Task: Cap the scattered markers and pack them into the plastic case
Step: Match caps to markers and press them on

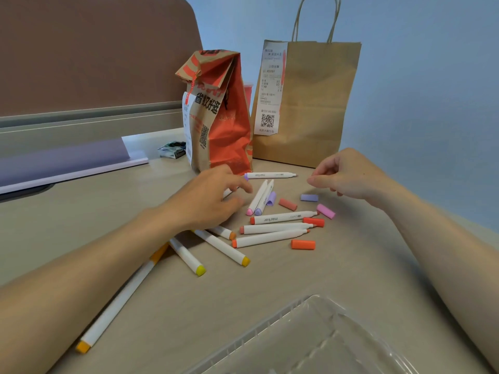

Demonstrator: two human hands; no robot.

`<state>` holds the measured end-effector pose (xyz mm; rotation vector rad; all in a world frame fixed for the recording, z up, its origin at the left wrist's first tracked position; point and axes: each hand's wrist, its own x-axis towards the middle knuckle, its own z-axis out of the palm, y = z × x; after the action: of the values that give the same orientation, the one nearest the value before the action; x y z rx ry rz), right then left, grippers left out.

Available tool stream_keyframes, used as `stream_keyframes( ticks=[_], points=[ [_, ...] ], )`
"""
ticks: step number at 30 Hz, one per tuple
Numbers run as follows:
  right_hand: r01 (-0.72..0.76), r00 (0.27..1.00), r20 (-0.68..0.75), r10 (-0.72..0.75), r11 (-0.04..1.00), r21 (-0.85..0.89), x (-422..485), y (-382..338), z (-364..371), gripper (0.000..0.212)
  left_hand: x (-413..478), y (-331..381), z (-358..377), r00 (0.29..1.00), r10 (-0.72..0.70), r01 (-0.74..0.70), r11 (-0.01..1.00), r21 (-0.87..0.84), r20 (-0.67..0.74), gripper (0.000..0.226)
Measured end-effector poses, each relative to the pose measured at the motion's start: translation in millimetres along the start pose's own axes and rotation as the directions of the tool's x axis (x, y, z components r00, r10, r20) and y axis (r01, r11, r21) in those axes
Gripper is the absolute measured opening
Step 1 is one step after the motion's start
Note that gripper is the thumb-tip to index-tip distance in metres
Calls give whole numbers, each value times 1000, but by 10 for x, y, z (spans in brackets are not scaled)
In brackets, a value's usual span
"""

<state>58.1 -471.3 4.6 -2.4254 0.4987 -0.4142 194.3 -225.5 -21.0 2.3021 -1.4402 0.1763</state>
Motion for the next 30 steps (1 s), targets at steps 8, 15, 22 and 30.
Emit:
stream_keyframes(
  ticks=[8, 15, 22, 30],
  points=[
    [-54, 967, 246, 69, 996, -67, -48, 6, -140, 20, -31, 58, 50, 997, 25, -29, 999, 44, 78, 16],
    [-77, 903, 412, 120, 990, -120, -75, 15, -186, 14, -31, 37, 85, 995, -76, 79, 996, 48, -61, 16],
    [-81, 898, 420, 130, 988, -133, -68, 28, -169, 12, -19, 0, 116, 972, -227, 234, 963, 134, -67, 24],
    [-17, 910, 402, 99, 979, -204, -38, 67, -164, 5, -40, -2, 153, 959, -245, 268, 949, 166, -145, 21]
  ],
)
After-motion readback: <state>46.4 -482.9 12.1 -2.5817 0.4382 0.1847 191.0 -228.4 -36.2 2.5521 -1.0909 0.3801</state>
